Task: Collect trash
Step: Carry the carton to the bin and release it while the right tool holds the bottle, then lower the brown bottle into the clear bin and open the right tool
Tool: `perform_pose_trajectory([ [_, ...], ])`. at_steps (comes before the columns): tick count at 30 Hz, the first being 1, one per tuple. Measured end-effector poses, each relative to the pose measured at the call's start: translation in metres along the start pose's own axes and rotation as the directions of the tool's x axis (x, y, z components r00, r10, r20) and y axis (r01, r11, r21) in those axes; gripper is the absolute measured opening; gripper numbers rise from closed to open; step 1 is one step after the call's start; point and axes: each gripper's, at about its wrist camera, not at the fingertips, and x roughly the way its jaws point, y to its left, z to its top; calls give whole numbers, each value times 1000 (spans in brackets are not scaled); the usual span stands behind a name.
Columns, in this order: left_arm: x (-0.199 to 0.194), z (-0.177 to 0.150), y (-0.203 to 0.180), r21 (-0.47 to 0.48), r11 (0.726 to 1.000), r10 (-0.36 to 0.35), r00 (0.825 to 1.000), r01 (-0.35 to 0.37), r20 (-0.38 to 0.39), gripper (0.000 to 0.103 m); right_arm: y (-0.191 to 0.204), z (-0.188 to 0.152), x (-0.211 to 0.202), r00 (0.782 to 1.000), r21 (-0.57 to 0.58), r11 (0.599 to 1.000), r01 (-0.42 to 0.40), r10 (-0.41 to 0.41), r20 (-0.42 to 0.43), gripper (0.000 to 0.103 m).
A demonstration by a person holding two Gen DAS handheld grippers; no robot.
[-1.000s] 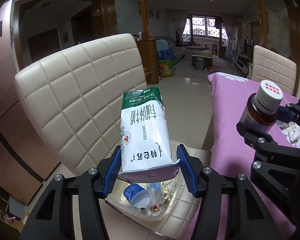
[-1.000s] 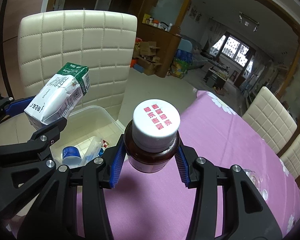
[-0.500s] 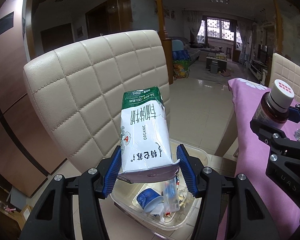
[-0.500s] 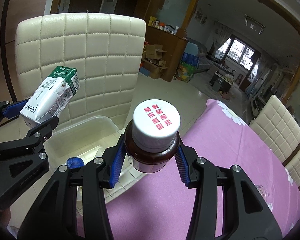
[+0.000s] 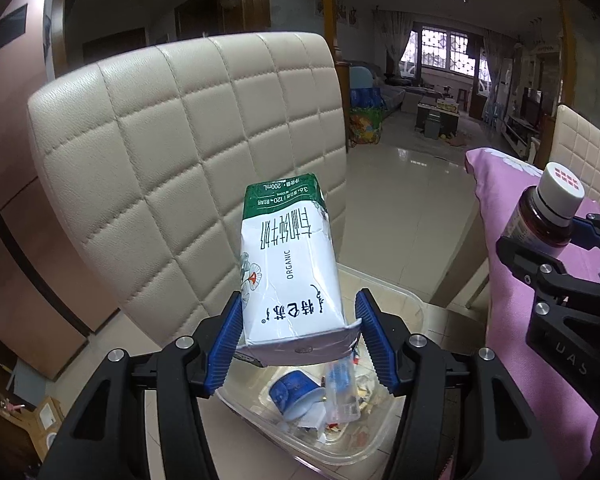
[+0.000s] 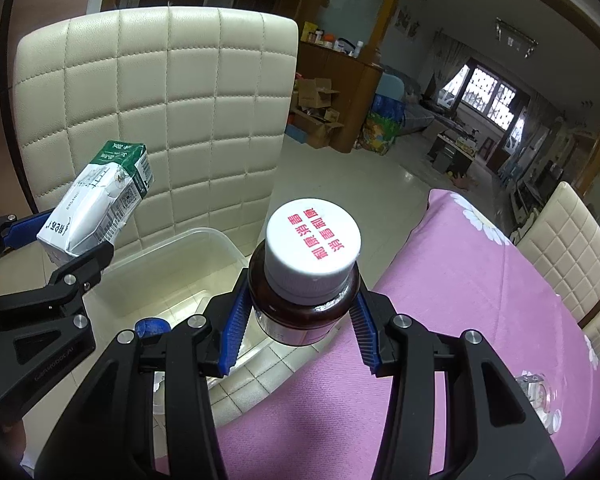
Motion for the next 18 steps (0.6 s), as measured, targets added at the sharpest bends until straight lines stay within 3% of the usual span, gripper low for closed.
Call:
perform_pose_trajectory([
  [1, 5, 2, 0, -2, 1000, -8, 1000, 8, -12, 59, 0, -1, 1, 1000, 0, 1000, 0, 0, -2, 48],
  [4, 10, 0, -1, -10, 1000, 10, 1000, -11, -21, 81, -1, -1, 4, 1000, 1, 1000, 1, -1, -8, 48],
  [18, 14, -7, 11, -28, 997, 69, 997, -70, -36, 82, 12, 1, 11, 999, -16, 999, -28, 28, -26, 48],
])
